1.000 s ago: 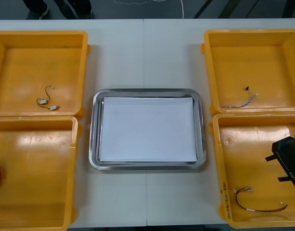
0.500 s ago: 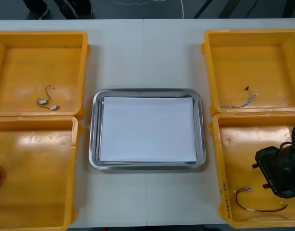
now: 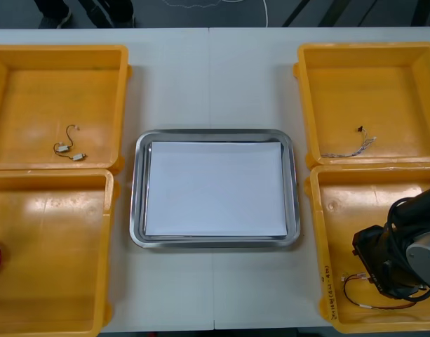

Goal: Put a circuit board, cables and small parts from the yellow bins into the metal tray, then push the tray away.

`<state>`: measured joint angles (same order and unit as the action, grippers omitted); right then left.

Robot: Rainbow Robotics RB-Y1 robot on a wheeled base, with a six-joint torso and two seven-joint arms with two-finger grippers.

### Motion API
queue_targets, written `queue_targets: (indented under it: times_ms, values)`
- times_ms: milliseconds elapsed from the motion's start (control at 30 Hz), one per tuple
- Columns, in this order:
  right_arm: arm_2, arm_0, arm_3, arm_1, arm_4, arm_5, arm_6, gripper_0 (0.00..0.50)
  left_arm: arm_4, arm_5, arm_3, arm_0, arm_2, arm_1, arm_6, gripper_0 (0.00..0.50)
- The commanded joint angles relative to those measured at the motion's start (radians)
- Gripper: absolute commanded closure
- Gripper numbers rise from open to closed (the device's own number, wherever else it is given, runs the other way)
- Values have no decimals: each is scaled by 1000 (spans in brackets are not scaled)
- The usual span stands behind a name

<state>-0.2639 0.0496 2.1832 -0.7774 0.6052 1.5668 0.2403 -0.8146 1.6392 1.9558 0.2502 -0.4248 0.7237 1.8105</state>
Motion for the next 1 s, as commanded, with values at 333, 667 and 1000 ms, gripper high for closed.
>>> queue_targets:
  times_ms: [333, 667, 1000]
  values:
    - [-38, 73, 40, 43, -84, -62, 73, 0, -8, -36, 0, 35, -6, -63, 308, 0]
    - [-63, 98, 40, 43, -124, -111, 82, 0, 6, -50, -9, 37, -8, -79, 337, 0]
    - [-89, 111, 40, 43, -163, -142, 94, 74, 3, -94, -54, 35, -12, -79, 363, 0]
